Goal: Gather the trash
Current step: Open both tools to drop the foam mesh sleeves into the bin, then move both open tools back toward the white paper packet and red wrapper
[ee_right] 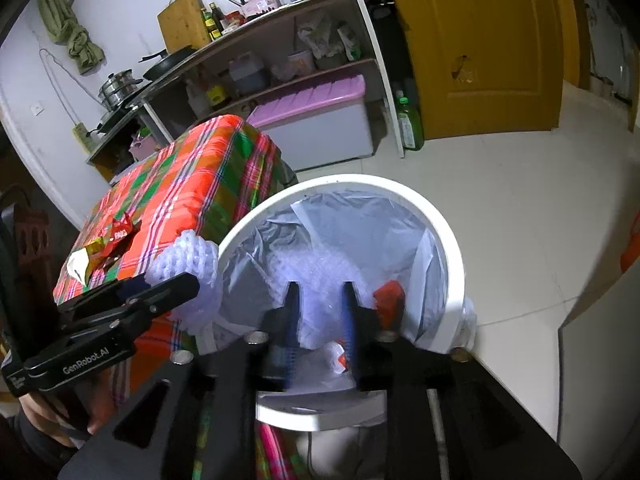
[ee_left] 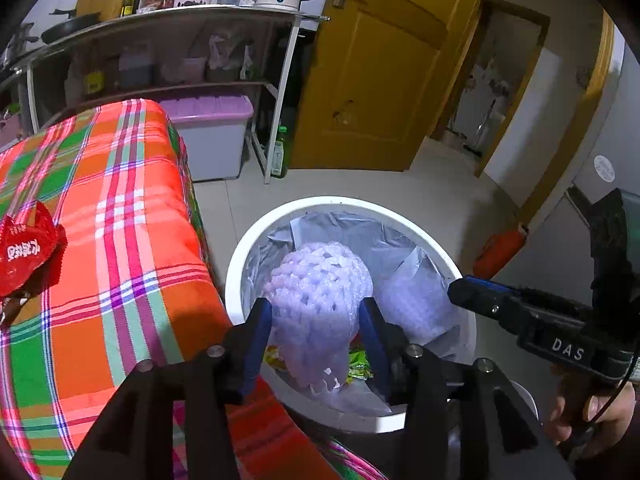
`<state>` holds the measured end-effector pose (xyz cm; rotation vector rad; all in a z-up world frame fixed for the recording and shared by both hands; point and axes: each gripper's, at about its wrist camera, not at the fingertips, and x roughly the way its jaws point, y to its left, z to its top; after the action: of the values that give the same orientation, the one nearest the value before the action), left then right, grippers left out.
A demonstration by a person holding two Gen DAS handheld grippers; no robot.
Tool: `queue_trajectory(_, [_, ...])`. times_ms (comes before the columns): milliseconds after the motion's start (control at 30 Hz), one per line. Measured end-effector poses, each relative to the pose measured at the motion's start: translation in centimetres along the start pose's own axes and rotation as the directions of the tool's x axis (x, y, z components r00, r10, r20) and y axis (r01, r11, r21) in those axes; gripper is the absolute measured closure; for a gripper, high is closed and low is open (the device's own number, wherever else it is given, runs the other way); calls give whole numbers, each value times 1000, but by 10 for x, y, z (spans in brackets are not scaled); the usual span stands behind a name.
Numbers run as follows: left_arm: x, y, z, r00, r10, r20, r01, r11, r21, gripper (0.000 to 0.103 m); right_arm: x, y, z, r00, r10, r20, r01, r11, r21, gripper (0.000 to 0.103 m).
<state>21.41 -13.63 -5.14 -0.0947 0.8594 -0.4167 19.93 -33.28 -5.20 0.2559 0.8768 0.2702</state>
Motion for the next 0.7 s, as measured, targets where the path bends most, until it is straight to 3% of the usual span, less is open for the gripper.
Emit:
queue_trajectory(67, [2,0,1,1000,-5,-3,5,1000,-1,52,0,0,0,1000,4,5,-4,1000,2,62])
queue_trajectory(367, [-1,1,4,1000,-25,6,25,1000,-9,49,-6,0,0,1000,4,24,-4,1000,6,62])
queue_trajectory(700, [-44,4,2,994,7,111,-6,1000,-13,49,-29,17,1,997,38,73,-36,999,-26,62])
